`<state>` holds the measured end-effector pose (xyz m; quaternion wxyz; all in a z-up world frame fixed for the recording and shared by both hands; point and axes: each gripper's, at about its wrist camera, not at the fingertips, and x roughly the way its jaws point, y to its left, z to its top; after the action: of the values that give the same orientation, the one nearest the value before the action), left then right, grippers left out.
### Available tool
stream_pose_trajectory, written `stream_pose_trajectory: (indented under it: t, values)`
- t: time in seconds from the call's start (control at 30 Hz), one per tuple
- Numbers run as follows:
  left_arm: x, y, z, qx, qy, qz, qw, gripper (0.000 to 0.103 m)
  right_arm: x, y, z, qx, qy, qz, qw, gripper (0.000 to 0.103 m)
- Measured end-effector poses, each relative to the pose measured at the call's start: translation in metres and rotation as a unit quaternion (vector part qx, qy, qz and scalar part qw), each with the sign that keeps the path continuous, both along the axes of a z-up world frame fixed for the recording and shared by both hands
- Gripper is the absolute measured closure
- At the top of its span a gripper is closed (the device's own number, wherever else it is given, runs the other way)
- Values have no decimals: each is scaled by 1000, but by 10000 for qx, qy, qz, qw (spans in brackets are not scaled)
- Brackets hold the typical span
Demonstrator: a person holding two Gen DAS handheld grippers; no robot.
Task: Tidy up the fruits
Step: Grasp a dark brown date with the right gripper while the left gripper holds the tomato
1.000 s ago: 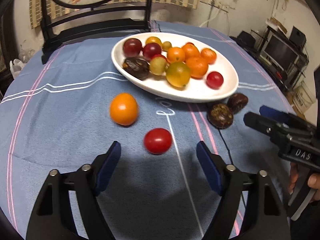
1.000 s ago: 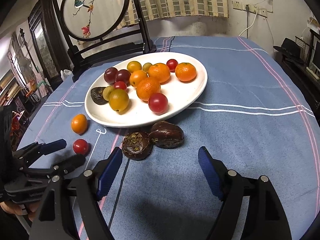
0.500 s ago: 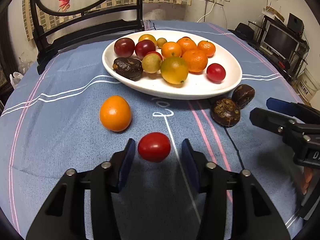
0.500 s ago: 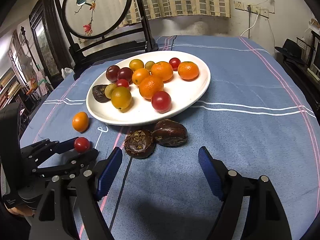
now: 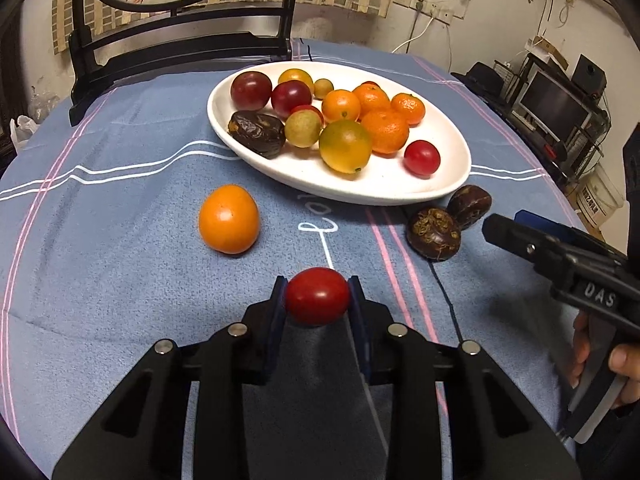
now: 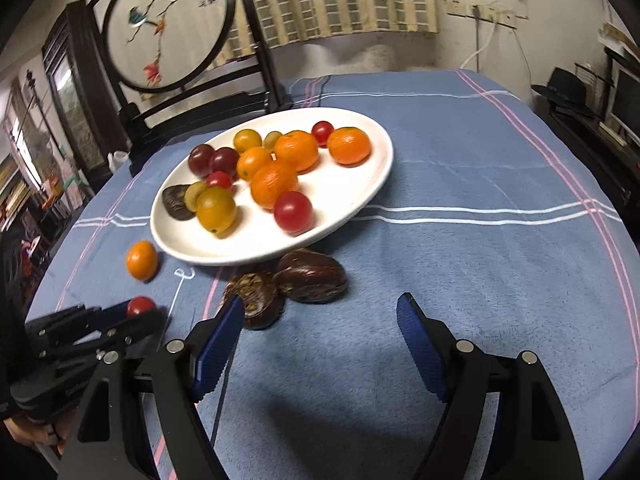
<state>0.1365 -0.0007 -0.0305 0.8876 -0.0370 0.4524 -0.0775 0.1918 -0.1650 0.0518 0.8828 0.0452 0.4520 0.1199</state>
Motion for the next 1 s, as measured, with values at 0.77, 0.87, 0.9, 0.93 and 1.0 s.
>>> stream_pose_trajectory:
  t: [0.77,0.87,0.9,0.93,1.0]
  values:
    - [-1,-1,-3,-8,84,-67,9999,73,29,13,-12,183,248,64,9995,52]
    - [-2,-2,-3,23,50,-96,9999,73,29,10,-12,295,271,30,9992,60]
    - [-2,-3,-3,47,31,-108,9999,73,28,9,-11,286,272,56,9992,60]
    - [-2,-3,-2,52,18,-107,9999,73,27,8,-10,316,268,59,9991,60]
    - [-3,-2,-1,33,-26,-94,9999,73,21,7,-2,303,127,67,9994,60]
